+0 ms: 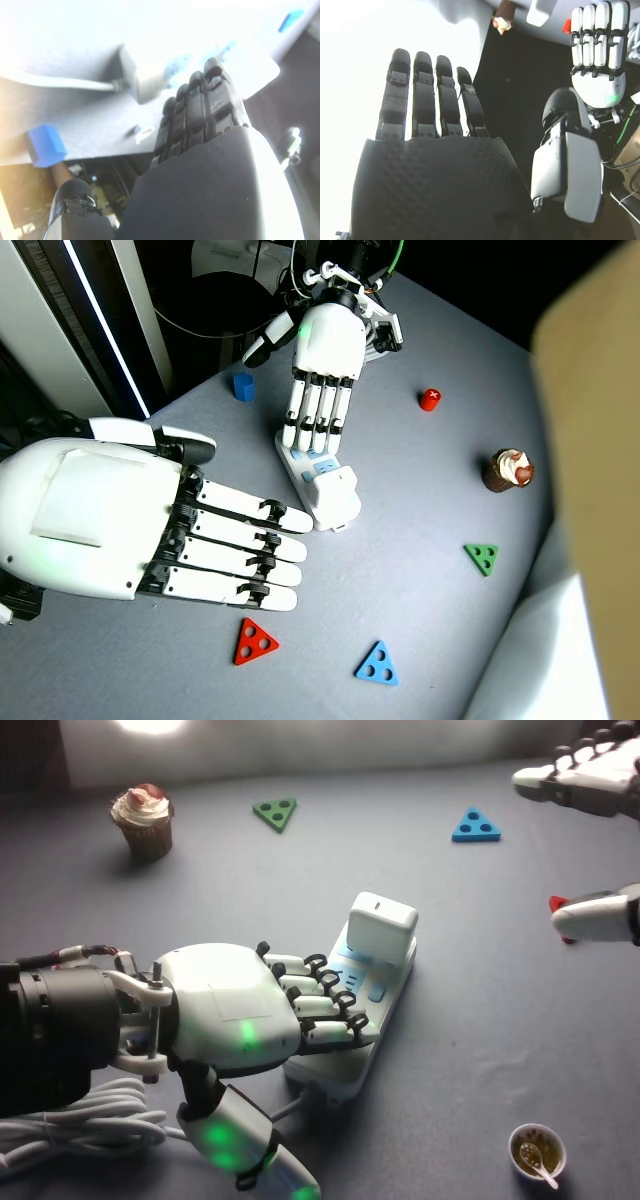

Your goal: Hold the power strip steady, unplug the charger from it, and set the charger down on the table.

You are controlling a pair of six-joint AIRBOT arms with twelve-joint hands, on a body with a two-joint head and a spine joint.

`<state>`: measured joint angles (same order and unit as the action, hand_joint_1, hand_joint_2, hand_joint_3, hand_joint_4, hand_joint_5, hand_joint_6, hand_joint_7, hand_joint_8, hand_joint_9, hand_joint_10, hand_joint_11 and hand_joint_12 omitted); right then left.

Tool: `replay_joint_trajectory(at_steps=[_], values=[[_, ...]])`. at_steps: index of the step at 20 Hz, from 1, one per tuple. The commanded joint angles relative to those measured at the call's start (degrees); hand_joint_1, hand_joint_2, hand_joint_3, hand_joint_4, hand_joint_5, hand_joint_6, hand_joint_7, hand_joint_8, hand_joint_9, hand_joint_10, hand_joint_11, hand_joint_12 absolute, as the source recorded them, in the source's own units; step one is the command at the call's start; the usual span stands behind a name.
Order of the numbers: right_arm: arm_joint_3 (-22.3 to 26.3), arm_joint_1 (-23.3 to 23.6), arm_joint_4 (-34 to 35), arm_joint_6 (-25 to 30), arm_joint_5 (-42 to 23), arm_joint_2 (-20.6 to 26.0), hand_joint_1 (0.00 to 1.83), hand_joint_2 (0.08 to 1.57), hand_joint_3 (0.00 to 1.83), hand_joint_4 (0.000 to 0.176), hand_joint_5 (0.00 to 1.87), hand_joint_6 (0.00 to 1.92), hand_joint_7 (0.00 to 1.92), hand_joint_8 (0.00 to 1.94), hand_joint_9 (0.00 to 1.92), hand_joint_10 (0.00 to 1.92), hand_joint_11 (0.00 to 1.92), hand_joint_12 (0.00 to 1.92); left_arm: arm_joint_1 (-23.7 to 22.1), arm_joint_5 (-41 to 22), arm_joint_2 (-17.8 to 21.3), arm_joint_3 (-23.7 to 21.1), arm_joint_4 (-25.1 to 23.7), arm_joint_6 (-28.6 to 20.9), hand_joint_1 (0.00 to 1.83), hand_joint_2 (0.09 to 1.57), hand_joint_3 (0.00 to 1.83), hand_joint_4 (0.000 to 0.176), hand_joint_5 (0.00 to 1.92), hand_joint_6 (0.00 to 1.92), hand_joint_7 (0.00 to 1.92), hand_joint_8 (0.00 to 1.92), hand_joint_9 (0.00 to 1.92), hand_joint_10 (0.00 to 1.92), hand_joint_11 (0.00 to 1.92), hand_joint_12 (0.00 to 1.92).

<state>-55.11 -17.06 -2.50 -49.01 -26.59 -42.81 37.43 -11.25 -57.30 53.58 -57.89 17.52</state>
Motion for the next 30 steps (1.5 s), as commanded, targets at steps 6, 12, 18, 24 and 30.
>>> replay_joint_trajectory(at_steps=[6,12,18,24,30], values=[[0.18,2.3,4.55,-0.54,-2.43,-2.23,0.73,1.09,0.0,0.0,0.26,0.01,0.33,0.01,0.31,0.01,0.28,0.1,-0.26,-2.53,-1.79,1.1,0.56,-0.1,0.0,0.88,0.0,0.0,0.03,0.0,0.06,0.0,0.05,0.0,0.04,0.09],[-1.03,2.4,10.57,-1.76,-1.14,-5.29,0.8,1.11,0.01,0.0,0.23,0.0,0.32,0.0,0.31,0.0,0.29,0.1,0.63,-1.66,-2.26,1.47,0.29,-0.11,0.0,0.89,0.0,0.0,0.03,0.0,0.06,0.0,0.05,0.0,0.04,0.09],[1.55,0.6,35.45,-26.83,-7.62,-8.57,0.81,1.15,0.0,0.0,0.3,0.02,0.36,0.01,0.35,0.01,0.33,0.13,2.02,-1.83,-2.76,1.4,0.17,-0.1,0.0,0.89,0.0,0.0,0.03,0.0,0.06,0.0,0.06,0.0,0.06,0.09],[0.53,2.51,52.58,-31.76,-2.02,-11.39,0.81,1.17,0.0,0.0,0.27,0.0,0.34,0.0,0.33,0.0,0.33,0.13,2.63,-1.84,-2.82,1.01,-0.71,-0.1,0.0,0.89,0.0,0.0,0.02,0.0,0.05,0.0,0.05,0.0,0.04,0.08],[1.24,5.69,59.69,-34.44,-2.91,-14.16,0.8,1.17,0.0,0.0,0.26,0.0,0.34,0.0,0.34,0.0,0.32,0.14,3.1,-2.1,-2.37,0.75,-1.5,-0.14,0.0,0.89,0.0,0.0,0.03,0.0,0.07,0.01,0.06,0.01,0.07,0.09]])
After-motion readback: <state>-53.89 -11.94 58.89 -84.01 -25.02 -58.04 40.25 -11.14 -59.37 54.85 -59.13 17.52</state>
